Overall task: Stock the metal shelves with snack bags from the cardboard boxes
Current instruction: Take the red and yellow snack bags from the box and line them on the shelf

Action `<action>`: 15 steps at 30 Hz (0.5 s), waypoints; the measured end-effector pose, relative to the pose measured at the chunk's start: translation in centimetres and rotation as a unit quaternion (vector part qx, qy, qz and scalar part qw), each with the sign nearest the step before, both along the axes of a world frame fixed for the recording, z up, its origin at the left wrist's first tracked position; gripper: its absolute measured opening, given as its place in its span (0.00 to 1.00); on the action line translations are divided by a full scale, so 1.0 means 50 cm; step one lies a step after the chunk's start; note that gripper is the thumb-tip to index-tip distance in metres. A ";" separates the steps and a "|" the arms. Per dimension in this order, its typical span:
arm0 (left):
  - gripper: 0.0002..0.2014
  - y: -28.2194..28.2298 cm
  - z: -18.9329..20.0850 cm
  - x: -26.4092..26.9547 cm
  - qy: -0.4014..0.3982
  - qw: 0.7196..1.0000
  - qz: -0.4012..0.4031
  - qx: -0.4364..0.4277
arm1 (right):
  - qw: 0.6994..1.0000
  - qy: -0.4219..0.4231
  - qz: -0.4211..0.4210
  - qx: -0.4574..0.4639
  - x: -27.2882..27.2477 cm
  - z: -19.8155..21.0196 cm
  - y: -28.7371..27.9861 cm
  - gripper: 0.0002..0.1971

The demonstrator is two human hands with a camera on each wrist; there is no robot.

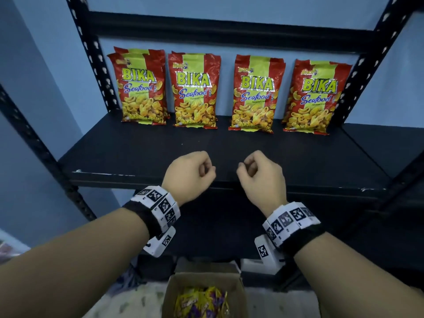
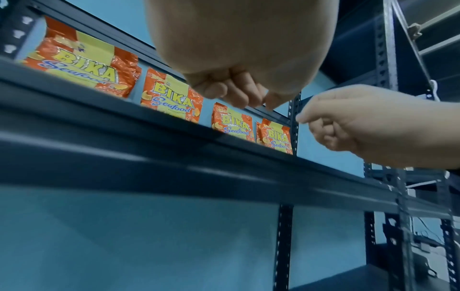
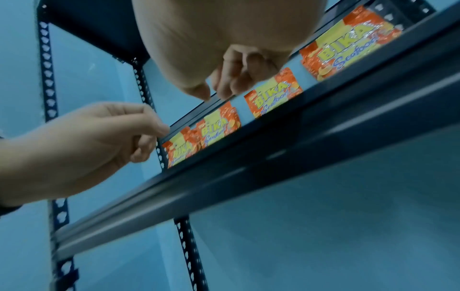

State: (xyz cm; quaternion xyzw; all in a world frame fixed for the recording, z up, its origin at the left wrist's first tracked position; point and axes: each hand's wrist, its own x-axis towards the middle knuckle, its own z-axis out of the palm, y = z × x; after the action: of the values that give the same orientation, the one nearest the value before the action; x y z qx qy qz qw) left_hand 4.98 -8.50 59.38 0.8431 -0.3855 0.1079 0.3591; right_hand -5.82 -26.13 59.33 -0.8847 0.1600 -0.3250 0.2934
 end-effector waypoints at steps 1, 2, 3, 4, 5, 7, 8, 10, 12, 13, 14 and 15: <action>0.09 0.019 -0.015 -0.013 -0.013 1.000 -0.009 -0.004 | 0.999 -0.027 0.013 -0.013 -0.008 -0.019 0.018 0.09; 0.10 0.037 -0.032 -0.027 -0.023 1.000 -0.019 -0.005 | 0.998 -0.047 0.028 -0.018 -0.017 -0.040 0.033 0.10; 0.10 0.053 -0.050 -0.039 -0.028 0.999 -0.028 -0.005 | 0.997 -0.059 0.042 -0.020 -0.025 -0.062 0.046 0.10; 0.10 0.067 -0.072 -0.048 -0.026 0.999 -0.034 -0.001 | 0.996 -0.059 0.056 -0.021 -0.032 -0.086 0.057 0.10; 0.10 0.079 -0.097 -0.056 -0.014 0.999 -0.036 0.007 | 0.996 -0.049 0.072 -0.019 -0.040 -0.112 0.066 0.10; 0.11 0.101 -0.157 -0.064 0.031 0.998 -0.037 0.030 | 0.996 0.001 0.094 0.001 -0.054 -0.168 0.080 0.10; 0.11 0.111 -0.193 -0.065 0.060 0.996 -0.037 0.045 | 0.994 0.039 0.097 0.022 -0.061 -0.199 0.083 0.10; 0.11 0.128 -0.269 -0.067 0.116 0.989 -0.035 0.082 | 0.986 0.117 0.095 0.071 -0.074 -0.266 0.083 0.11; 0.10 0.144 -0.349 -0.071 0.170 0.977 -0.025 0.126 | 0.970 0.195 0.094 0.109 -0.090 -0.340 0.077 0.12; 0.10 0.151 -0.390 -0.074 0.199 0.968 -0.020 0.149 | 0.960 0.232 0.095 0.122 -0.100 -0.377 0.075 0.12; 0.09 0.157 -0.428 -0.079 0.230 0.958 -0.018 0.173 | 0.949 0.268 0.096 0.135 -0.110 -0.412 0.074 0.12; 0.07 0.162 -0.468 -0.086 0.258 0.946 -0.019 0.198 | 0.938 0.300 0.097 0.143 -0.121 -0.448 0.075 0.11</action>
State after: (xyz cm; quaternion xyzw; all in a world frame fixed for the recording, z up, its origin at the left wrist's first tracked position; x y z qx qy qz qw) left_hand 0.70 -0.39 35.98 0.8889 -0.3089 -0.1981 0.2742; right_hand -11.86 -22.38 36.93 -0.9010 0.1990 0.0116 0.3853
